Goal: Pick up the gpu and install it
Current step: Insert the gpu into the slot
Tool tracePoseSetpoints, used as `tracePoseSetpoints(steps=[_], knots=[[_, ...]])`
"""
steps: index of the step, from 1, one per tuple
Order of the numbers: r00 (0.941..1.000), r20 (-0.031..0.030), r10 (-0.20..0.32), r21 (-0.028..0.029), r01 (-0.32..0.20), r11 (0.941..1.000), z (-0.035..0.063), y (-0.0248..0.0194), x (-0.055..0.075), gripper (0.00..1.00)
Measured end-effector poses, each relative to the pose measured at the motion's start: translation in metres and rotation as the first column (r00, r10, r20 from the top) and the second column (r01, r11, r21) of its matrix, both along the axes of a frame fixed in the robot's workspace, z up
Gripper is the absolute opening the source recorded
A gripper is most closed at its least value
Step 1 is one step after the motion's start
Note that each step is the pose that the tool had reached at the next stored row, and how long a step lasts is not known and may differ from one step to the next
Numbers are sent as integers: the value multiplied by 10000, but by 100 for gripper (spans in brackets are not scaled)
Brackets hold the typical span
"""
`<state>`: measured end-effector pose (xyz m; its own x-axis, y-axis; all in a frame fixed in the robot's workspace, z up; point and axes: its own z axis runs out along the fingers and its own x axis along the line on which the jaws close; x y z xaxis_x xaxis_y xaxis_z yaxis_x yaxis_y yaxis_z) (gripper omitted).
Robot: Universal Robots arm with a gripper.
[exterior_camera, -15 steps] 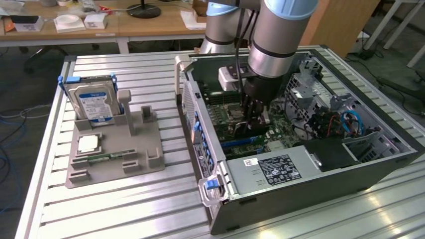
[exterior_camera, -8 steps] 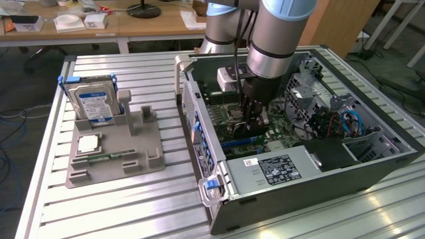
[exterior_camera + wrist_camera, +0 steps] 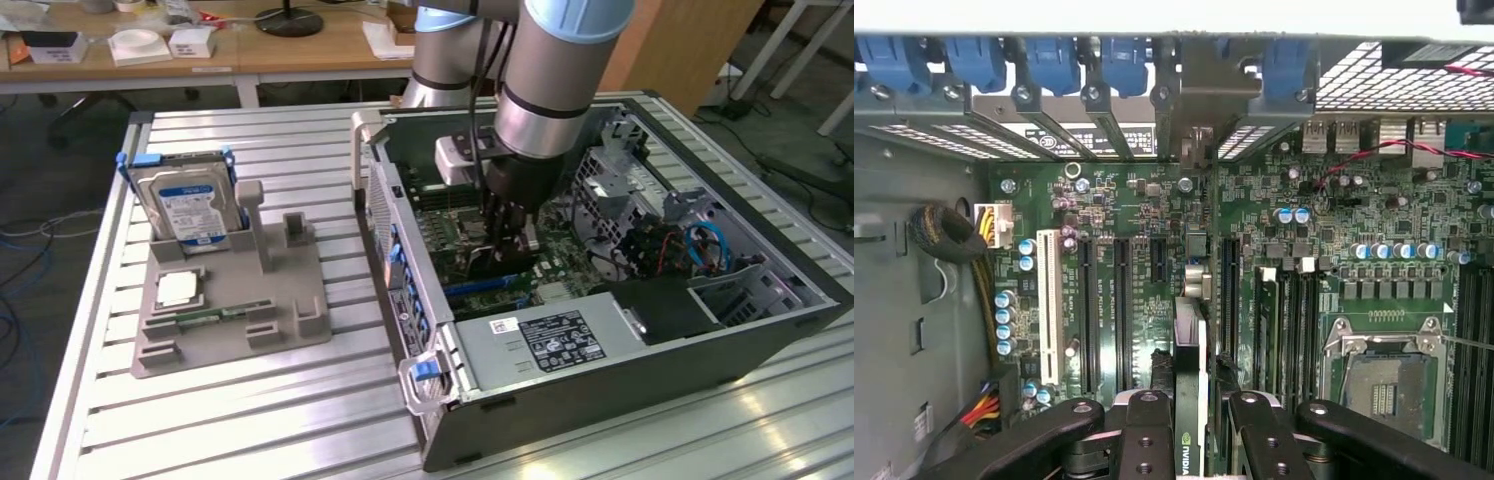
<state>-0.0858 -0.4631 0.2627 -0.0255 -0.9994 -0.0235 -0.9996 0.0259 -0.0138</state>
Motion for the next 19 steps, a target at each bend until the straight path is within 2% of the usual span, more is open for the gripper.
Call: tracePoseSetpoints(steps=[12,19], knots=[[10000,11,1,-3,-1,10000,-85,0,0,26],[10000,30,-2,-1,2,10000,-73,2,-2,26]])
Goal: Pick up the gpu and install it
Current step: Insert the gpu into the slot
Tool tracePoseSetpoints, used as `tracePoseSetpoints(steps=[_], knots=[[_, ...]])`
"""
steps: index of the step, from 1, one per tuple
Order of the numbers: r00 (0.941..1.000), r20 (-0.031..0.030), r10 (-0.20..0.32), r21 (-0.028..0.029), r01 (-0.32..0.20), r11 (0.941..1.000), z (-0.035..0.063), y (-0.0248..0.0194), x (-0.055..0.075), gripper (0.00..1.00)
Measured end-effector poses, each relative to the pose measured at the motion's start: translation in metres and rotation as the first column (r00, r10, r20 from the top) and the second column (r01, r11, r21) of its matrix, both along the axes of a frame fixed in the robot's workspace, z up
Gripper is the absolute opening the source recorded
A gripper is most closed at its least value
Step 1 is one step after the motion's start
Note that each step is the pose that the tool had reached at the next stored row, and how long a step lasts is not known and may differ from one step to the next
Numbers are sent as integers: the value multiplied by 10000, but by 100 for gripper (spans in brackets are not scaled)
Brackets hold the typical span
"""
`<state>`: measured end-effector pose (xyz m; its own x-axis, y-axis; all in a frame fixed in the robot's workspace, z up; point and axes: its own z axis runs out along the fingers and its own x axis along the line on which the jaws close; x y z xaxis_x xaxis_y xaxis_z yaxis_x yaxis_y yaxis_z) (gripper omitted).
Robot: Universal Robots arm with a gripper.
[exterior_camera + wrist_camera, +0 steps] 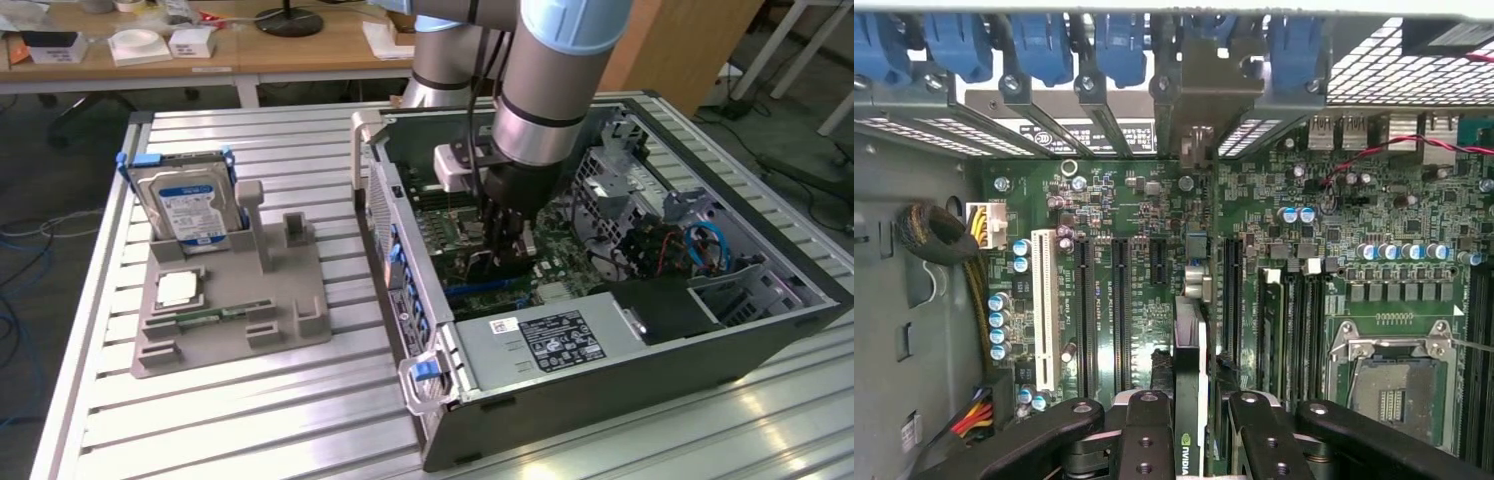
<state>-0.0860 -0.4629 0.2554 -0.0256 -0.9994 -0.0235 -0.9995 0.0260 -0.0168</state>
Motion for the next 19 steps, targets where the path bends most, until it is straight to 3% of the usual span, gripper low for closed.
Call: tracePoseSetpoints(steps=[9,19], knots=[[9999,133,2,-1,-2,10000,28,3,-13,26],[9999,143,2,-2,-2,10000,12,3,-40,26]])
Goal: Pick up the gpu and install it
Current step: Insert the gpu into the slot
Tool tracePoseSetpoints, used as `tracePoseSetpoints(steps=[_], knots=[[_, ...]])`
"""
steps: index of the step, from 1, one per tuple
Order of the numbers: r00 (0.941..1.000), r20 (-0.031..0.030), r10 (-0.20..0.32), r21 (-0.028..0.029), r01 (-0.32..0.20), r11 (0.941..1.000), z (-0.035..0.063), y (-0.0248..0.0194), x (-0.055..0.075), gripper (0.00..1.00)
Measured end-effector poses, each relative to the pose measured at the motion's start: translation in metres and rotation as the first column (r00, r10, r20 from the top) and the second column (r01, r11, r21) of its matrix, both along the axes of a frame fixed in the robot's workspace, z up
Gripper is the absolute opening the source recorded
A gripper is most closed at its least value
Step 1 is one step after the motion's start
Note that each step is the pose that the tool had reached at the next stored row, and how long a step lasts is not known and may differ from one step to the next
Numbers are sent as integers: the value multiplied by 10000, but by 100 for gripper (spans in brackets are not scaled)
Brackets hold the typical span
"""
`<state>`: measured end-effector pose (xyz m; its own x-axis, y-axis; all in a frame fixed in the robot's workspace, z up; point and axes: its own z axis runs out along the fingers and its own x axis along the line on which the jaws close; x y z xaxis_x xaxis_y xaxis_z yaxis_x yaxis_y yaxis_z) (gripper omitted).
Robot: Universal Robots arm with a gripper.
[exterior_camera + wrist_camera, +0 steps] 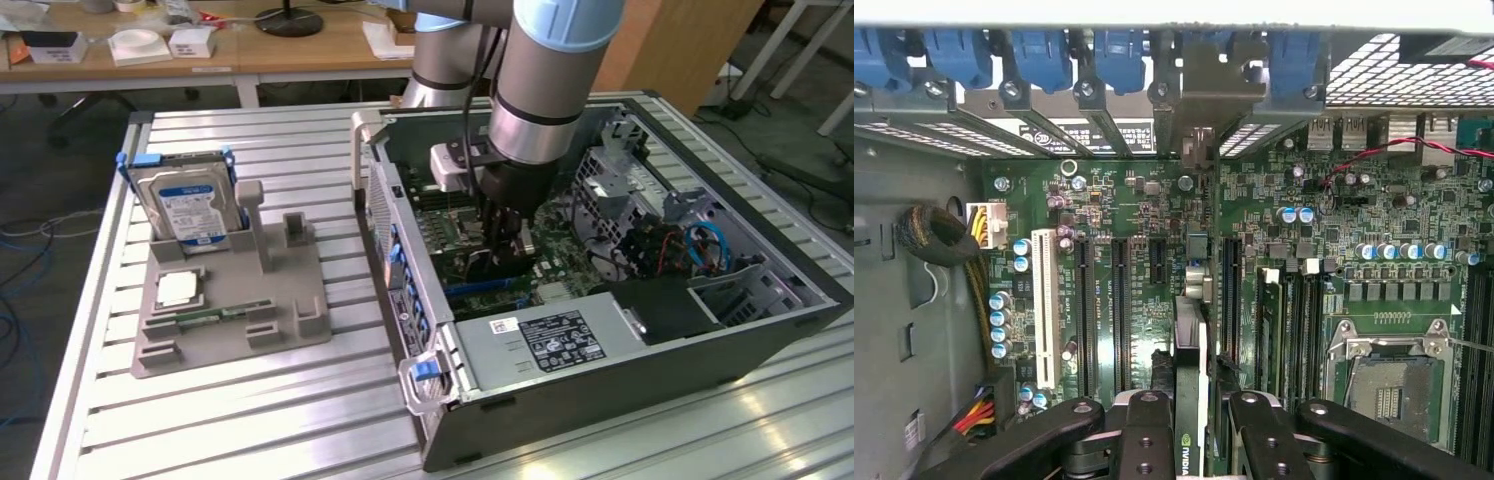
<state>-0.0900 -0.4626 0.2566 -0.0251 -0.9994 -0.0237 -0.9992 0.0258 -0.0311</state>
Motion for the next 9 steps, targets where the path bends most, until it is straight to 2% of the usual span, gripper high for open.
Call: tracePoseSetpoints(steps=[9], knots=[[10000,22,1,2,-1,10000,-1,0,2,26]])
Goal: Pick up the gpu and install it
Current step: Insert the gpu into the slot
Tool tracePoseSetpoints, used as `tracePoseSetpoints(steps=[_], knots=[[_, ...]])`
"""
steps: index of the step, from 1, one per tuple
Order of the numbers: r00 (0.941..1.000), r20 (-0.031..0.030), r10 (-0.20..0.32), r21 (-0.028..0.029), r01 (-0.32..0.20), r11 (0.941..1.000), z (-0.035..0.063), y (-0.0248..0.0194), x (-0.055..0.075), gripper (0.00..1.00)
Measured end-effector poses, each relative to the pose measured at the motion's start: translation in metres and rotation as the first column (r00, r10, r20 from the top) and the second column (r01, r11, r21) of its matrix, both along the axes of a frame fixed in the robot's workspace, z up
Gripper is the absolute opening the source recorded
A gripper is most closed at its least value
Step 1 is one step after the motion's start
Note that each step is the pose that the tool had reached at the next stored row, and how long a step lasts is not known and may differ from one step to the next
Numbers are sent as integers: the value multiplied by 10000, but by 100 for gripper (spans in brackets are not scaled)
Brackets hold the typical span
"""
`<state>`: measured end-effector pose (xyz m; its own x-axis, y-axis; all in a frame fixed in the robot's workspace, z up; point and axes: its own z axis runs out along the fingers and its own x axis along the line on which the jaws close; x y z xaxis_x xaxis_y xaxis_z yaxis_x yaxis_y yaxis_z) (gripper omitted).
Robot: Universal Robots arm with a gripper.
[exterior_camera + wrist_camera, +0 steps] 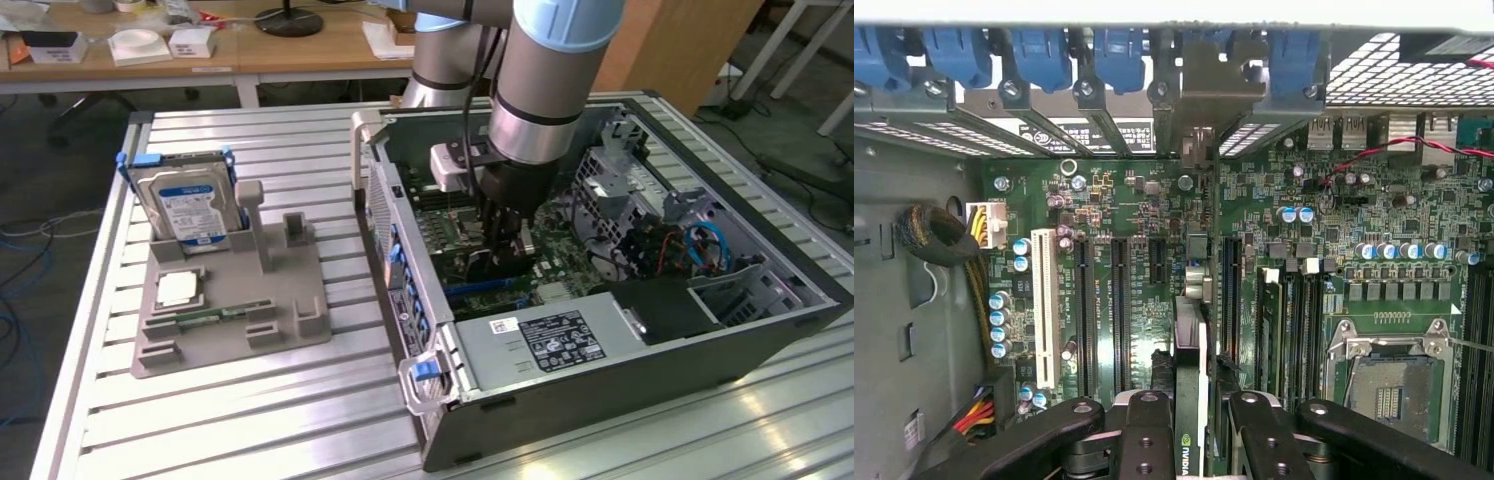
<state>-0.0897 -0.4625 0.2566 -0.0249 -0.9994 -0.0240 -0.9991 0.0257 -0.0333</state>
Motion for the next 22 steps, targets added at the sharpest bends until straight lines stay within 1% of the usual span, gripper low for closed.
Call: tracePoseSetpoints(steps=[11,22], knots=[[10000,9,-3,-3,3,10000,1,0,22,26],[10000,9,-2,-2,2,10000,-53,0,23,26]])
